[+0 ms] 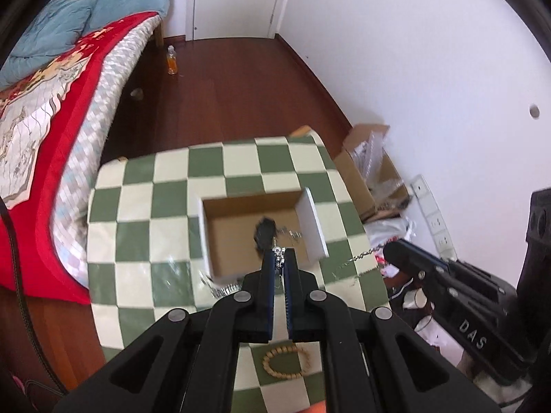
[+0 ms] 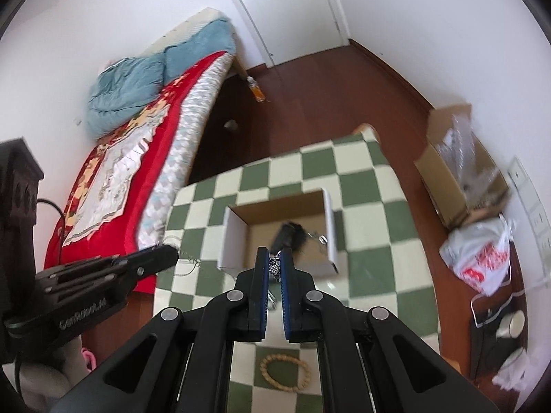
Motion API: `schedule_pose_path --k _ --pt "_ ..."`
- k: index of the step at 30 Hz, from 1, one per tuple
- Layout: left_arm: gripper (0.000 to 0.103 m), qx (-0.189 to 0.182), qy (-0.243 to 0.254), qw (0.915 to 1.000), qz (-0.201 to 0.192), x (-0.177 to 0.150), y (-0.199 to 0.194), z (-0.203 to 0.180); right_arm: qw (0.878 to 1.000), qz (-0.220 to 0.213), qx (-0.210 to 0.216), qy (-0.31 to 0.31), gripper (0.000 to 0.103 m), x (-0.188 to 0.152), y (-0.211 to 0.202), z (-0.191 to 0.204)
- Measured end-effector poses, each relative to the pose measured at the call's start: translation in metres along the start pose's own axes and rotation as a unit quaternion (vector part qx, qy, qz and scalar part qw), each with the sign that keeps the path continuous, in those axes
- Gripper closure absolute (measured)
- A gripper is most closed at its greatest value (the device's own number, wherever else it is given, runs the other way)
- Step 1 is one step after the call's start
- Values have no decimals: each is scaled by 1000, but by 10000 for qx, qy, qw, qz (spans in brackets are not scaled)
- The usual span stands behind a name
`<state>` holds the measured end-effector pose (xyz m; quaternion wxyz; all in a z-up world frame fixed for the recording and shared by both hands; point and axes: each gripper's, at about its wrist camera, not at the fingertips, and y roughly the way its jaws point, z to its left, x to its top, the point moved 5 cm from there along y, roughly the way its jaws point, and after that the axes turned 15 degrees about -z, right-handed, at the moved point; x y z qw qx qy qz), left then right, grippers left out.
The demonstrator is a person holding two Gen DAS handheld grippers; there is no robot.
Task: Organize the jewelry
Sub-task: 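Lower both held chains into the white box and open both grippers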
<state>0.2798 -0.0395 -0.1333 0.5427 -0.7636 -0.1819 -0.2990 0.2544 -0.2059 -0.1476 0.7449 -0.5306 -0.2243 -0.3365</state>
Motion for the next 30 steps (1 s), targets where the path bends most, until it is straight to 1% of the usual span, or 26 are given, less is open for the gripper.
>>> schedule_pose_path --k 5,11,18,23,27,30 --pt "100 132 -57 9999 16 28 21 22 9999 67 111 -11 97 21 24 16" --pt "100 237 -59 9990 375 34 61 39 9994 345 57 -27 97 34 72 19" --pt "100 282 -266 9953 886 17 108 53 9963 730 -319 -315 97 35 132 5" --pt "100 329 -460 9911 1205 0 133 61 9918 1060 -595 -383 97 24 175 -19" --pt "100 364 -549 9881 1386 -10 148 64 9886 1293 -698 -340 97 13 199 -36" --pt "100 395 -642 9857 1509 -14 156 68 9871 1377 -737 -352 97 8 210 -43"
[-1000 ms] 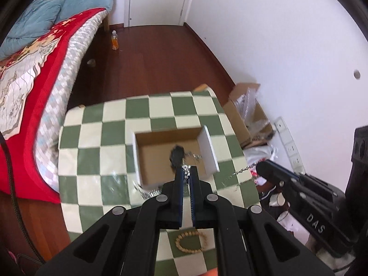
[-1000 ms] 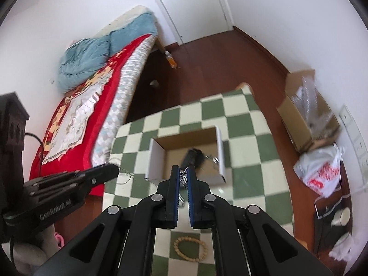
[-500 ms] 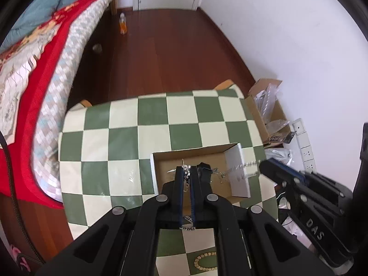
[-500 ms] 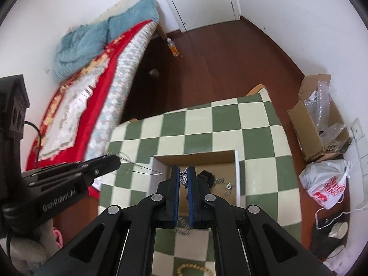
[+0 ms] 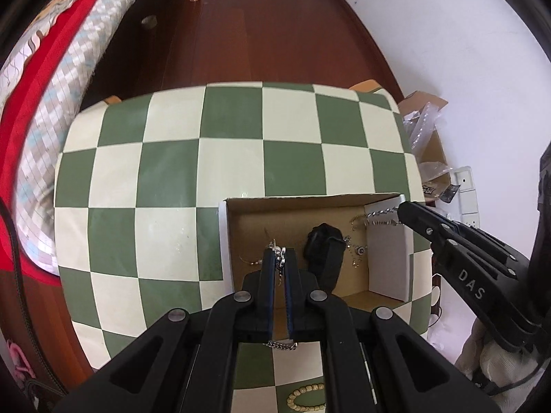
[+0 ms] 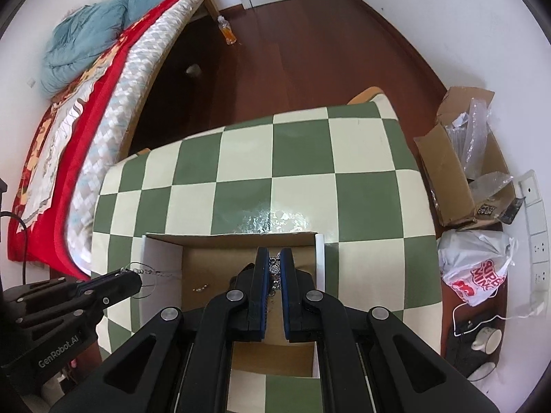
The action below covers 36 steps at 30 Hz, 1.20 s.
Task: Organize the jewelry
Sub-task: 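Lower both held chains into the white box and open both grippers, then move both tools back toward the remaining bracelets on the table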
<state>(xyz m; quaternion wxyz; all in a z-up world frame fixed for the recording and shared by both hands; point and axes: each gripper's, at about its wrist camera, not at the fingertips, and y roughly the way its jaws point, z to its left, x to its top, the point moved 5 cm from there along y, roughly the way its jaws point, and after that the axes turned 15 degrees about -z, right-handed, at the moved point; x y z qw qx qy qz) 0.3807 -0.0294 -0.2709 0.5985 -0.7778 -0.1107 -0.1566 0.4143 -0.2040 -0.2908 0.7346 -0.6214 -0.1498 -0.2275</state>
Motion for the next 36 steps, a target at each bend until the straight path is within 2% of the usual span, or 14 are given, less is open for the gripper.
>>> schedule_pose_path --k 6,8,9,10,12,13,14,15,17,19,24,30,36 --pt "97 9 -126 9998 150 0 6 1 9999 118 23 36 95 1 9 0" --pt "93 80 -162 9998 68 2 2 3 9998 164 -3 147 85 3 9 -2" --pt "90 132 -173 9998 17 4 0 4 9998 138 -19 168 66 4 8 -2" --pt "81 199 -170 9996 -65 5 -3 5 9997 131 -9 195 51 5 6 -2" --pt "60 308 -150 9992 -211 8 -9 7 9997 89 -13 238 47 7 1 -3" --pt "43 372 -131 9988 -285 9 -12 8 9997 74 -57 211 45 6 -3 -4" --pt "35 458 -69 9981 -410 10 -17 8 9997 68 -178 157 42 6 -7 -5" --pt "32 548 -12 9973 -492 11 -20 9 9996 67 -254 126 35 5 -10 -6" --pt "12 817 124 9946 -624 11 -27 11 9994 57 -338 2 21 1 -19 -7" --pt "2 1076 217 9912 -736 8 -33 15 9985 74 -517 -168 5 -5 -28 -9" --pt "0 1514 361 9818 -1088 -13 -49 26 9949 316 -864 -418 0 -36 -41 -11" --pt "0 1585 297 9792 -1231 -44 -59 35 9920 439 -1039 -570 0 -74 -48 -10" --pt "0 1705 447 9757 -1302 -67 -74 33 9929 265 -1039 -517 0 -92 -66 -2"
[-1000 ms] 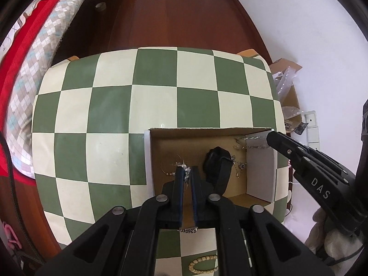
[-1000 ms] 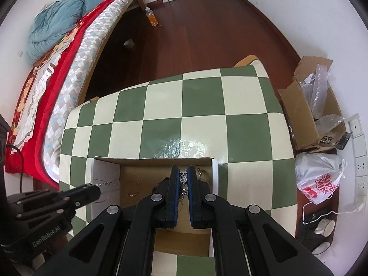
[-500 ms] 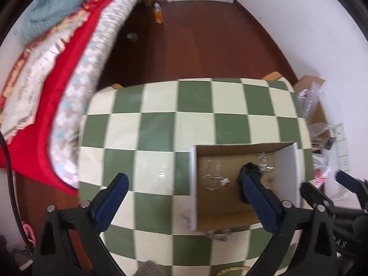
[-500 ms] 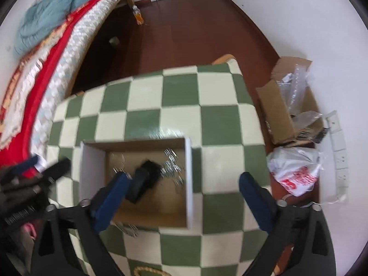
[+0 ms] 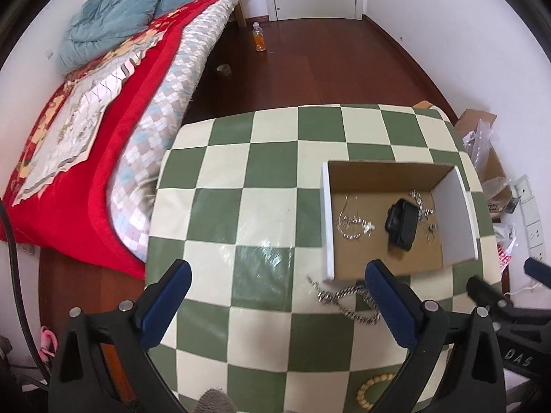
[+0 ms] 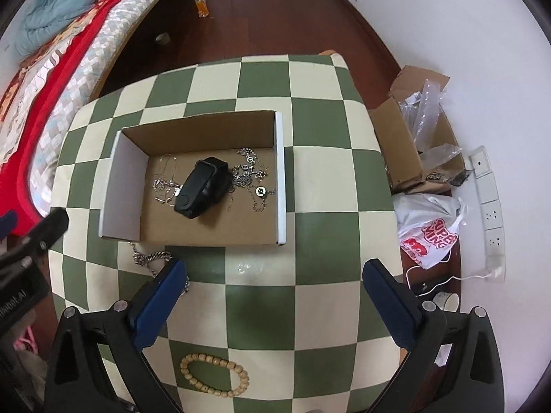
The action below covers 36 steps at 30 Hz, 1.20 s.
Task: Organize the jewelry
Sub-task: 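Move both tools back toward the remaining bracelets on the table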
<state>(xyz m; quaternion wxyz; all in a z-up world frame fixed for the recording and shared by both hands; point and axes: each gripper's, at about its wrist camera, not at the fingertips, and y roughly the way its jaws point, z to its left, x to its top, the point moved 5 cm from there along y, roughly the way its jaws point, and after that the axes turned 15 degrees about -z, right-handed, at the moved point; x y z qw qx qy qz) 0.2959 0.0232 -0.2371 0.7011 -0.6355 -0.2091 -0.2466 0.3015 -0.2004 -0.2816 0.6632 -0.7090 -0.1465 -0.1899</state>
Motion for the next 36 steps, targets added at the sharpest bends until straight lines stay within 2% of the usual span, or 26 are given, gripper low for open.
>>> schedule_pose_path --k 9,16,20,26,30,33,36 --pt "0 60 -52 9992 -389 -6 -47 13 9979 -598 -63 226 0 -1 -52 -1" --pt "0 135 -4 9966 -810 -5 -92 22 9937 -1101 -174 91 0 0 -100 1" --pt "0 42 -208 9956 -912 -7 -115 28 9898 -1406 -231 13 0 -1 -130 4" --pt "0 29 -226 9937 -1095 -9 -137 31 9852 -1696 -235 7 0 -9 -164 6" --pt "0 104 -175 9949 -993 -21 -131 33 9861 -1654 -137 40 0 -17 -168 9" --pt "0 258 -120 9973 -672 -40 -109 38 9898 -1423 -75 57 0 -31 -153 9" --pt "0 387 -78 9989 -262 -65 -83 42 9948 -1008 -7 120 0 -55 -123 8"
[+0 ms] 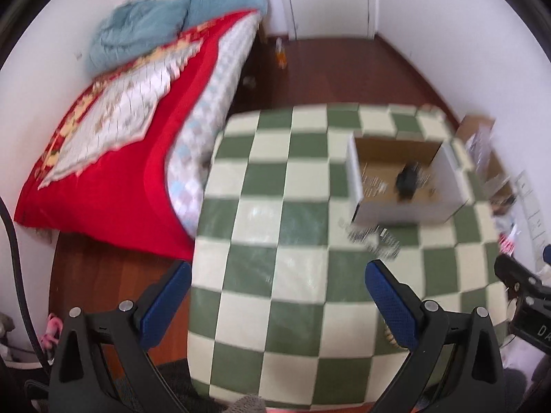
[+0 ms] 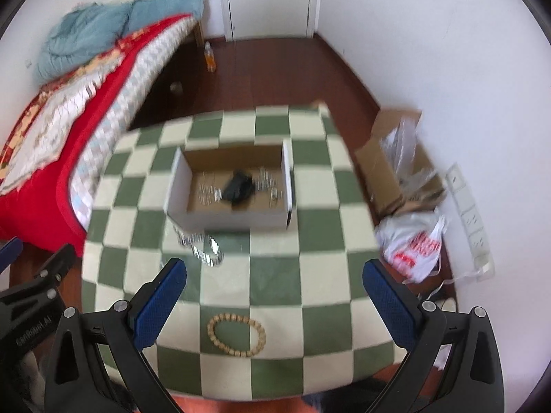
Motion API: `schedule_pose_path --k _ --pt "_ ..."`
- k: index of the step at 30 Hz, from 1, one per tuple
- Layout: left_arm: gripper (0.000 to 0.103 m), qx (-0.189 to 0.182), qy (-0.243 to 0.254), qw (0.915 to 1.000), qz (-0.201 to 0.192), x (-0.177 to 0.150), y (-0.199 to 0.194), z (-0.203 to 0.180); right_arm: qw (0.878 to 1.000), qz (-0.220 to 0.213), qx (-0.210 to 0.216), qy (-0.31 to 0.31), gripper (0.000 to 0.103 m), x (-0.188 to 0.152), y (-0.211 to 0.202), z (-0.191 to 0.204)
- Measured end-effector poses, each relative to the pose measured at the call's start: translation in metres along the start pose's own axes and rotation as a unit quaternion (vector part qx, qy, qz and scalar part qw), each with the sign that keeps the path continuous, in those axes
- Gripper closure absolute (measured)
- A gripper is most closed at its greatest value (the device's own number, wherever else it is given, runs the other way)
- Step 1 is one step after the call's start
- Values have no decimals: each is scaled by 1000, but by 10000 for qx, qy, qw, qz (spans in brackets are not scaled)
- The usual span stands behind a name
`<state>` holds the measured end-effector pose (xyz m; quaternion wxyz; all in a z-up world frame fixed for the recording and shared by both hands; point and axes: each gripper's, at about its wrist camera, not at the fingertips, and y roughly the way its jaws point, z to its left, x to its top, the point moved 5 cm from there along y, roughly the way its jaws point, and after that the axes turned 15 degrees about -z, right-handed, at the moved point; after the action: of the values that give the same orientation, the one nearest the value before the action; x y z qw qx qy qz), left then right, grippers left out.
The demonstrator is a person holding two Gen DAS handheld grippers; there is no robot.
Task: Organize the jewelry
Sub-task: 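Move both tools back toward the remaining bracelets on the table, then grasp the wooden bead bracelet with the right gripper while the left grasps the thick silver chain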
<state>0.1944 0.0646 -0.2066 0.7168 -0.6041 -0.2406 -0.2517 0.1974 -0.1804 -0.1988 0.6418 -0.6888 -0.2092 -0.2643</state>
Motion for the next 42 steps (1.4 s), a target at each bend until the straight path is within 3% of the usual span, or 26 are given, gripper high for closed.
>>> schedule_pose_path --k 5,7,10,12,14,15,16,21,29,32,37,40,42 --pt "0 154 194 9973 694 -44 40 -6 9951 984 11 17 2 -73 59 -1" --pt "0 162 227 9958 870 -57 48 -9 9888 1492 44 68 24 -105 84 -1" --pt "0 102 245 9934 1114 -72 56 -15 9804 1961 110 177 38 -138 106 -1" --pt "0 72 251 9922 1219 -79 60 -19 9781 2075 150 113 51 -153 114 2" --pt "0 47 232 9913 1298 -82 63 -23 9820 1876 96 -192 61 -155 115 6" --pt "0 31 248 9910 1316 -82 65 -26 9833 1792 145 -278 72 -154 114 9" --pt "0 12 254 9906 1341 -81 67 -30 9841 1732 162 -356 94 -153 114 9" --pt "0 -80 108 9892 1458 -70 80 -48 9876 1545 -105 -252 93 -138 123 -22" --pt "1 -620 -1273 9696 1996 -56 130 -86 9859 1456 -648 515 93 -106 146 -98" --pt "6 -606 -1388 9672 2041 -56 140 -102 9849 1441 -690 673 93 -100 151 -103" --pt "19 -349 -1078 9745 1938 -59 150 -119 9843 1405 -703 799 93 -95 157 -106" --pt "26 -310 -749 9848 1538 -52 148 -126 9836 1402 -689 900 93 -96 162 -109" --pt "33 -363 -657 9868 1434 -50 147 -128 9832 1409 -685 938 93 -96 163 -111"
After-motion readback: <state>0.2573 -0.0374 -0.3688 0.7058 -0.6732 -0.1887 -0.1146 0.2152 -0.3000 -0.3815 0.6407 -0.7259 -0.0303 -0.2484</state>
